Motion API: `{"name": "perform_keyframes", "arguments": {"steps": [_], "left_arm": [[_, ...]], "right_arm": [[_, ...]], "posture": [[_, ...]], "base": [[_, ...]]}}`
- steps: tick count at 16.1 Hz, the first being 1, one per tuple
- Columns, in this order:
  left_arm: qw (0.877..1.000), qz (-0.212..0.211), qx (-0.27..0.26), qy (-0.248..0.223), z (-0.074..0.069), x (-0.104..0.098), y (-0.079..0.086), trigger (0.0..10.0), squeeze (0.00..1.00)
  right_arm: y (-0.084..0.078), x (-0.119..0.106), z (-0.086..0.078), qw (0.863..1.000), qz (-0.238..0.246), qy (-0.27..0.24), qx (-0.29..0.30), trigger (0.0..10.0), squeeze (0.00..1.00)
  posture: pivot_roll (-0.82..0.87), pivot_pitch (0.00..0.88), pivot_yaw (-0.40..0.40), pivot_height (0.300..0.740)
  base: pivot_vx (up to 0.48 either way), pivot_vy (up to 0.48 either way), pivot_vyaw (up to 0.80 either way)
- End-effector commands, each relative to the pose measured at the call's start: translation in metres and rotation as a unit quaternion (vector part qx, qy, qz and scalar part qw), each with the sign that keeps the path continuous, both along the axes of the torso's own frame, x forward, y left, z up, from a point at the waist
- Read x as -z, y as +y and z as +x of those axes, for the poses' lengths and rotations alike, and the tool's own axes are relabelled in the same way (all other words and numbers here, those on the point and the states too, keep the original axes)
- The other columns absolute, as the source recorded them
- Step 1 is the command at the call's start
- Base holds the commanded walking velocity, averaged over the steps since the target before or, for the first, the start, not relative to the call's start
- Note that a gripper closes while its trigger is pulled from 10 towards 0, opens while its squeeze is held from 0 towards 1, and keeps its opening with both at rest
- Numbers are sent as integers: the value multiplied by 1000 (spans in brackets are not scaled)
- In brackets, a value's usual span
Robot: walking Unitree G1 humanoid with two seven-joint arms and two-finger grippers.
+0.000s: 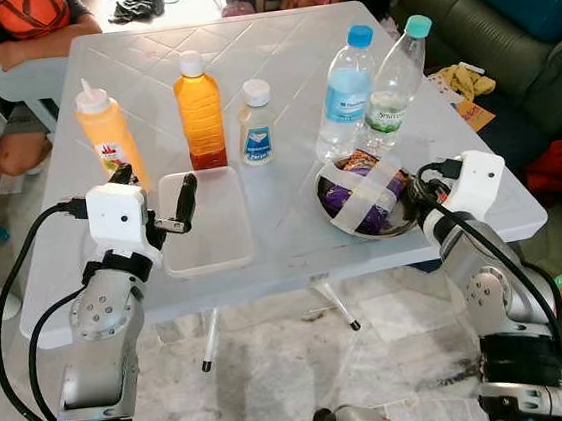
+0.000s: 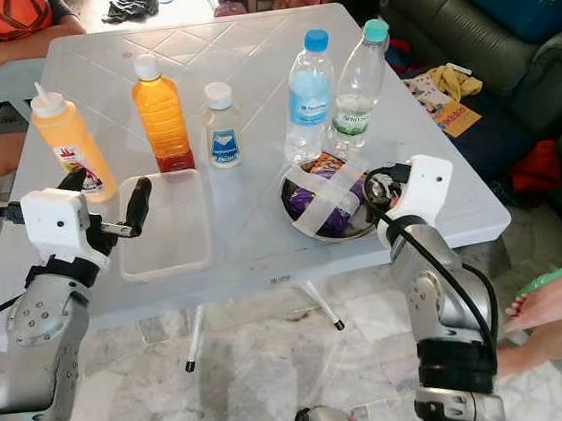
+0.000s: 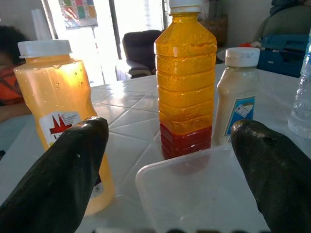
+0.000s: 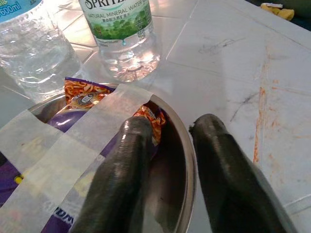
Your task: Restocking fridge
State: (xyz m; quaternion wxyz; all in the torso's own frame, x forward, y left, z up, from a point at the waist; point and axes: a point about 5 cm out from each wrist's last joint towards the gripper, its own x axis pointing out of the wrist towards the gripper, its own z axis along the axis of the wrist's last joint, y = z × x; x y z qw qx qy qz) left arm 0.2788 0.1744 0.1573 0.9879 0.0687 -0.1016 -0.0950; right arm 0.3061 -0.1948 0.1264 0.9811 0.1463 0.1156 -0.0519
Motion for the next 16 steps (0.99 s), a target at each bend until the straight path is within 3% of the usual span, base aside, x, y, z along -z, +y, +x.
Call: {"name": "perform_keyframes", "arguments": {"steps": [1, 7, 9, 10, 11, 12, 16], "left_arm": [[1000, 9, -1, -3, 0, -1, 1, 10000, 0], [1000, 9, 7, -3, 0, -1, -1, 10000, 0], [1000, 8, 9, -3, 0, -1, -1, 10000, 0], [1000, 7, 9, -3, 1, -1, -2, 10000, 0], [1000, 5, 9, -2, 1, -1, -2, 10000, 0], [1000, 4, 10, -2, 1, -1, -3, 10000, 0], [998, -10, 57, 14, -4, 3, -11, 10000, 0]], "right_arm": [[1, -3, -3, 1000, 13, -6, 0, 10000, 1000], [20, -3, -24, 999, 47, 5, 19, 10000, 1000], [21, -7, -29, 999, 41, 0, 20, 10000, 620], [20, -12, -30, 999, 30, -11, 16, 10000, 63], [20, -19, -31, 999, 7, -37, 8, 10000, 0], [20, -21, -32, 999, 14, -38, 6, 10000, 0], [15, -6, -45, 1000, 13, 3, 9, 10000, 0]], "posture": [[-2, 77, -62, 740], [-9, 84, -58, 740], [-13, 85, -57, 740], [-15, 85, -57, 740], [-15, 85, -57, 740], [-18, 85, -57, 740], [-19, 85, -60, 740]], "base": [[0, 0, 0], [0, 0, 0], [0, 0, 0], [0, 0, 0], [0, 0, 0], [0, 0, 0], [0, 0, 0]]}}
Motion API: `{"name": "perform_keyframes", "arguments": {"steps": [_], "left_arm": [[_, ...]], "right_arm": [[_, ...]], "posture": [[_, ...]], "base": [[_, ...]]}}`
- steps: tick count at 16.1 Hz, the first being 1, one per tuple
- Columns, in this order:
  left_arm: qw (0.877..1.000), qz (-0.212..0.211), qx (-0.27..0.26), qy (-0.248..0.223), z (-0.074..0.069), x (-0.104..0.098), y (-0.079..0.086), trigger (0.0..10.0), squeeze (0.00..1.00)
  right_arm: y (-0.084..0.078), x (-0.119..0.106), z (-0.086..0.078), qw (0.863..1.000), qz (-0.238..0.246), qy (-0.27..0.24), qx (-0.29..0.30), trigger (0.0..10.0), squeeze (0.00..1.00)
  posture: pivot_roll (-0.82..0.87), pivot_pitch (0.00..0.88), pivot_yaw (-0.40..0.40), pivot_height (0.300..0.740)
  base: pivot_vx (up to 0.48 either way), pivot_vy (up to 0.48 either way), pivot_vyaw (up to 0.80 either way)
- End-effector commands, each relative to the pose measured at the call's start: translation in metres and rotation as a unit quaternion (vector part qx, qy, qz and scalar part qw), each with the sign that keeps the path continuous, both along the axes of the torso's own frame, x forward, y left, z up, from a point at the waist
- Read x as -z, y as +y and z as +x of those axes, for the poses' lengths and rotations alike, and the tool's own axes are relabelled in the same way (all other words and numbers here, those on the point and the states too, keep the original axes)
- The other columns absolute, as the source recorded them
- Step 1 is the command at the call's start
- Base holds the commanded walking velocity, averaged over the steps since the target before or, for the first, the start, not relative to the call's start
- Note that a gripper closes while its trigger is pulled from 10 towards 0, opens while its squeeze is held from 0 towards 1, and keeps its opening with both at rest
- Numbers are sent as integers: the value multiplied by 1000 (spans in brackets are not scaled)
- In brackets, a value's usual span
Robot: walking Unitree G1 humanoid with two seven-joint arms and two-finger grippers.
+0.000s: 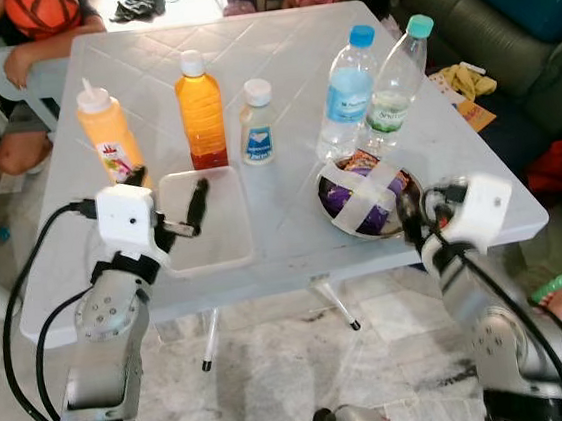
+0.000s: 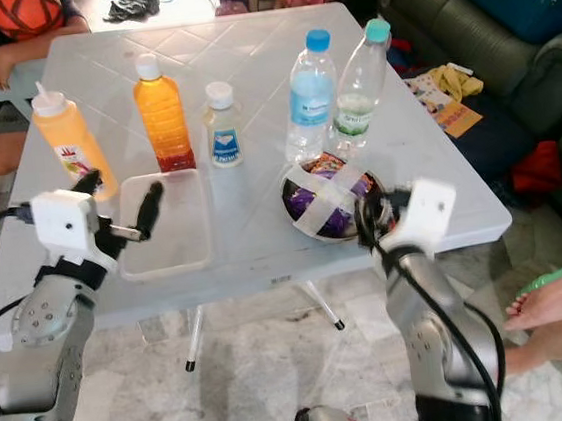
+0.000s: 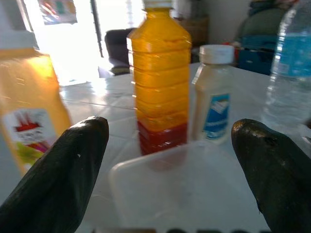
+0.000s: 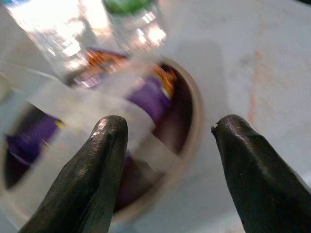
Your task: Restocking fridge
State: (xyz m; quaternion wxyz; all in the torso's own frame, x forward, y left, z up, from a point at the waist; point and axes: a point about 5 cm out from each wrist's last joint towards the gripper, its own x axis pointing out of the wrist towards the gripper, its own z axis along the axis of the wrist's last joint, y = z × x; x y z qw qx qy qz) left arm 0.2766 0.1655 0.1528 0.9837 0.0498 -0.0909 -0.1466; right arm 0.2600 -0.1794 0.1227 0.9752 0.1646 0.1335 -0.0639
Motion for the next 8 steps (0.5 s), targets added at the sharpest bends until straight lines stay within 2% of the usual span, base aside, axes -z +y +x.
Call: {"name": "perform_keyframes", "arguments": {"steps": [1, 4, 8], "left_arm": [[1000, 0, 21, 4, -3, -1, -1, 10000, 0], [999, 1, 32, 5, -2, -2, -1, 10000, 0], [999, 0, 36, 5, -2, -2, -3, 10000, 0]], "right_arm": [[-3, -3, -4, 1000, -11, 1, 2, 10000, 0], [-4, 2, -7, 1000, -1, 14, 7, 10000, 0], [-8, 4, -3, 1000, -10, 14, 12, 10000, 0]], "posture": [[-22, 87, -58, 740], [-24, 88, -53, 740], [-25, 86, -52, 740]], "base": [[0, 0, 0], [0, 0, 0], [0, 0, 0]]}}
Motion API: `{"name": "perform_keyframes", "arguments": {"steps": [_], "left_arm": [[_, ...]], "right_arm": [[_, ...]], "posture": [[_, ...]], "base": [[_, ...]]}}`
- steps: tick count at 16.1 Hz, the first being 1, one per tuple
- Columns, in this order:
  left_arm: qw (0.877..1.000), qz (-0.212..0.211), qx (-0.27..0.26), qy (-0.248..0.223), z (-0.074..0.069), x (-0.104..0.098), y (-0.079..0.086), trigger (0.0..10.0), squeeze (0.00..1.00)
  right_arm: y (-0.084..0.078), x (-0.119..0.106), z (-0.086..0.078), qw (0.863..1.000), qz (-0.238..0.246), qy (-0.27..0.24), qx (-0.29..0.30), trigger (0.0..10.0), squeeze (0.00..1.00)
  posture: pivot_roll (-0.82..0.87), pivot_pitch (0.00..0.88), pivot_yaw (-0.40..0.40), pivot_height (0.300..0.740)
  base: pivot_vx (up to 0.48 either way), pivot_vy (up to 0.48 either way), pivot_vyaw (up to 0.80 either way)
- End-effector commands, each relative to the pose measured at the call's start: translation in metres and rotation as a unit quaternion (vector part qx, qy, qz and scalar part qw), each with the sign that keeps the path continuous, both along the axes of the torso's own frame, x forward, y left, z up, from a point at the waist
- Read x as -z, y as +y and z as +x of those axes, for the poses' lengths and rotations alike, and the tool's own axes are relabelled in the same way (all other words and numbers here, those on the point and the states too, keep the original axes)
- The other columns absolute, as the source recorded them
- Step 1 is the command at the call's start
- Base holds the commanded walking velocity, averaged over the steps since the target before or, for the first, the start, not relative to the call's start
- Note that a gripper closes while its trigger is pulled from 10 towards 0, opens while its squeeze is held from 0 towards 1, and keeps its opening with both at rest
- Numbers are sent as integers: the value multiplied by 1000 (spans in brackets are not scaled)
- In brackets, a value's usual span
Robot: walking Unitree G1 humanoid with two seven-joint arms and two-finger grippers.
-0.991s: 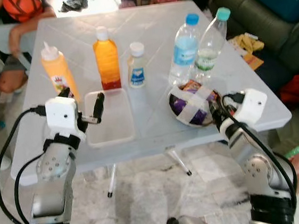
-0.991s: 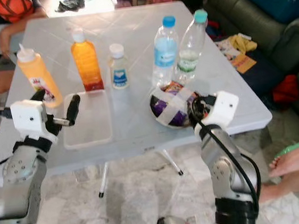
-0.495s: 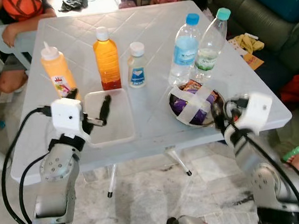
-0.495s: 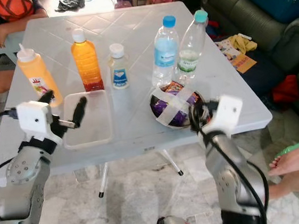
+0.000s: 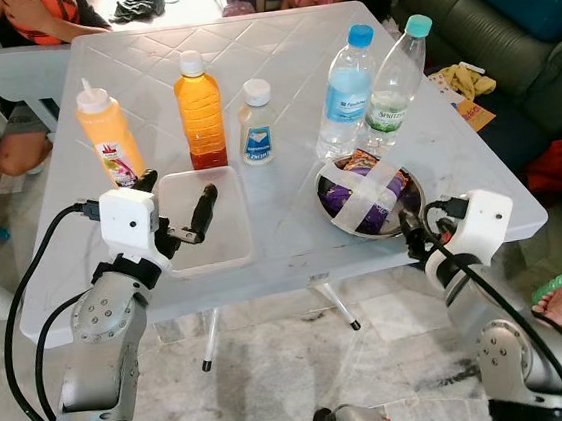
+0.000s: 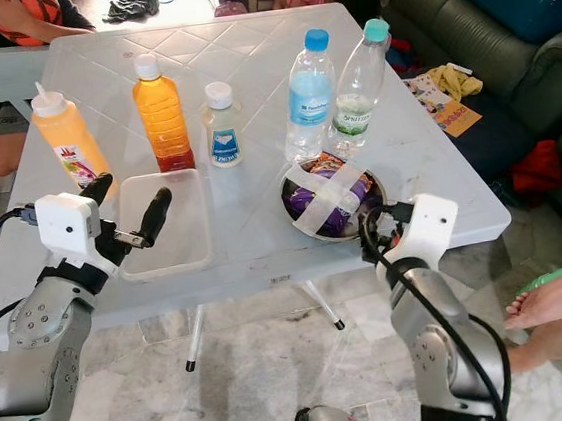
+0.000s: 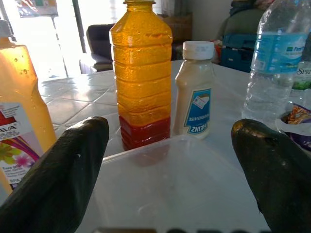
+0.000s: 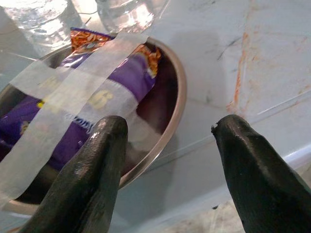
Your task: Restocking fridge
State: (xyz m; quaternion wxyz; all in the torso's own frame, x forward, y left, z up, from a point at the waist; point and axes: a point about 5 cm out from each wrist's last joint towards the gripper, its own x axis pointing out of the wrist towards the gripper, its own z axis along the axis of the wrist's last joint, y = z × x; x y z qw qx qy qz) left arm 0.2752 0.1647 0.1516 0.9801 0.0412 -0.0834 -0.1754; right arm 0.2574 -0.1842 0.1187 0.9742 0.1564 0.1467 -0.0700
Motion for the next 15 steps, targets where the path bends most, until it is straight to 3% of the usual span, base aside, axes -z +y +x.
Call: {"name": "perform_keyframes", "arguments": {"steps": [1, 9, 15], "left_arm": [[1000, 3, 8, -4, -2, -2, -5, 10000, 0], [1000, 9, 10, -3, -4, -2, -5, 10000, 0], [1000, 13, 10, -3, -5, -3, -6, 10000, 0]], "right_arm": [[-7, 0, 3, 1000, -5, -1, 12, 10000, 0], [-25, 10, 21, 1000, -14, 19, 15, 10000, 0], [-31, 1, 42, 1000, -20, -3, 8, 10000, 0]], "posture": [[-24, 88, -54, 740], [-13, 98, -46, 740], [-3, 107, -42, 740]], "base": [[0, 0, 0], [0, 0, 0], [0, 0, 0]]}}
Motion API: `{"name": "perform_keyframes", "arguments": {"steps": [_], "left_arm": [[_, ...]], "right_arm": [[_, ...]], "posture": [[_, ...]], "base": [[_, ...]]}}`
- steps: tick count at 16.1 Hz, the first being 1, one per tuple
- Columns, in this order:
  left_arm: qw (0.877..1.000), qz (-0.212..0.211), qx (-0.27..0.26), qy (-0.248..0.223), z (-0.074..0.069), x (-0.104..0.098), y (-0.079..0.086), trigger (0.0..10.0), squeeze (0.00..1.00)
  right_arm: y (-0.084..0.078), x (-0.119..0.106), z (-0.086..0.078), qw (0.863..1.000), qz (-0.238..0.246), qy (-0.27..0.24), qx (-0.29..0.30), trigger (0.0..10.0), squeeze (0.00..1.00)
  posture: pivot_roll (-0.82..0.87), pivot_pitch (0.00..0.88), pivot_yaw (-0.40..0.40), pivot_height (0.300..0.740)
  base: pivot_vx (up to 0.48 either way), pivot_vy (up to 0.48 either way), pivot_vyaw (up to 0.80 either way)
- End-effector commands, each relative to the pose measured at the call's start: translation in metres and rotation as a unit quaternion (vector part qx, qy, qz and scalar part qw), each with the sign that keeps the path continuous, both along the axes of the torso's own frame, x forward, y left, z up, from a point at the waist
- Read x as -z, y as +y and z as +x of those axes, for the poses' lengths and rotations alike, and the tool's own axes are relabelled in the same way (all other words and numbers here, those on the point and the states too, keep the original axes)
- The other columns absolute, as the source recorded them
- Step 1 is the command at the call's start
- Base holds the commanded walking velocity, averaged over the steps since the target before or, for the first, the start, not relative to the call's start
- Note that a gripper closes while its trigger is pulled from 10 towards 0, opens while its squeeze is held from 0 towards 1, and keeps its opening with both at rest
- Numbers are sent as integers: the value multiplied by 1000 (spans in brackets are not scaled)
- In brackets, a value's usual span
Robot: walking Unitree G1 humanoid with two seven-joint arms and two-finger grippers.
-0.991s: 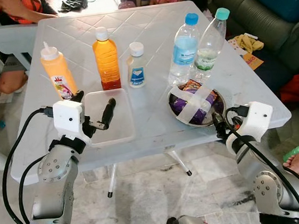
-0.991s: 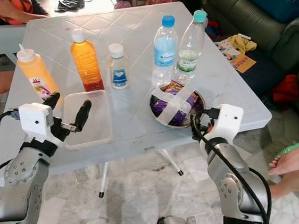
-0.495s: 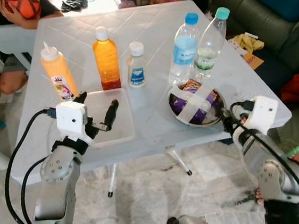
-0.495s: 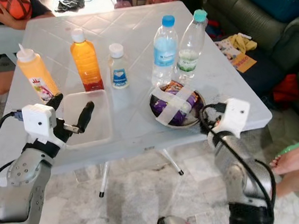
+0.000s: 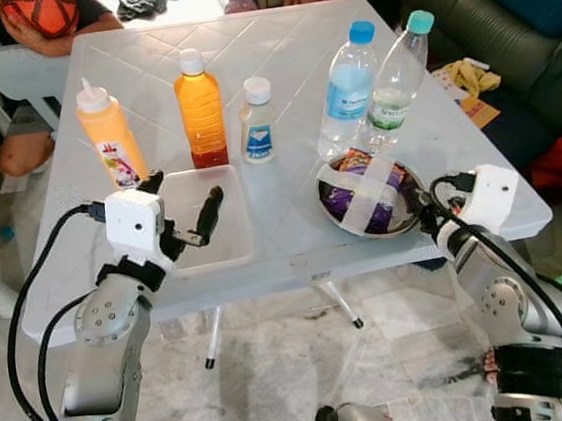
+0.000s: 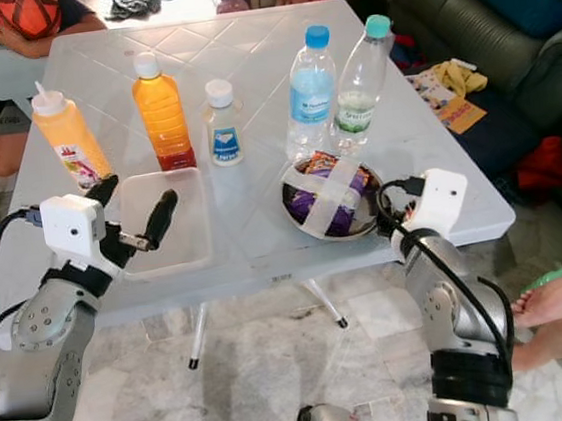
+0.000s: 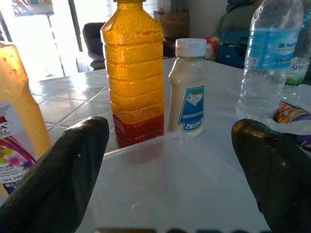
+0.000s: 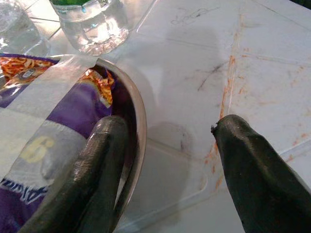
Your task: Restocking fridge
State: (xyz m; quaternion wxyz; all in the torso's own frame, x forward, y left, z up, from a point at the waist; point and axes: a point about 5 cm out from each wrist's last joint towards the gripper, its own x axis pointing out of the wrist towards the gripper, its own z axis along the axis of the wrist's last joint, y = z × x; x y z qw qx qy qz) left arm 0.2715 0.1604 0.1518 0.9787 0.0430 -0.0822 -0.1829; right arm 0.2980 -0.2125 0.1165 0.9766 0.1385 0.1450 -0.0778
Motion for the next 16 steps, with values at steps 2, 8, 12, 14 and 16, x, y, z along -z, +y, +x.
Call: {"name": "perform_keyframes", "arguments": {"steps": [2, 8, 12, 14, 16], "left_arm": [[1000, 11, 2, -4, -1, -3, -1, 10000, 0], [1000, 14, 4, -3, -1, -3, -3, 10000, 0], [1000, 15, 1, -4, -1, -4, -3, 10000, 0], [1000, 17, 2, -4, -2, -4, -3, 10000, 0], [1000, 18, 2, -5, -1, -4, -3, 10000, 0]], "right_arm": [[-3, -2, 4, 1000, 2, -4, -2, 10000, 0], [13, 9, 13, 996, 42, 37, -67, 8980, 0], [16, 11, 16, 994, 54, 46, -83, 0, 0], [16, 14, 14, 993, 75, 57, -74, 0, 0], [15, 16, 13, 992, 84, 66, -64, 0, 0]], "posture": [[-1, 109, -42, 740], [6, 107, -42, 740], [8, 107, -43, 740], [13, 107, -45, 740], [12, 107, -44, 740]], "base": [[0, 0, 0], [0, 0, 0], [0, 0, 0], [0, 0, 0], [0, 0, 0]]}}
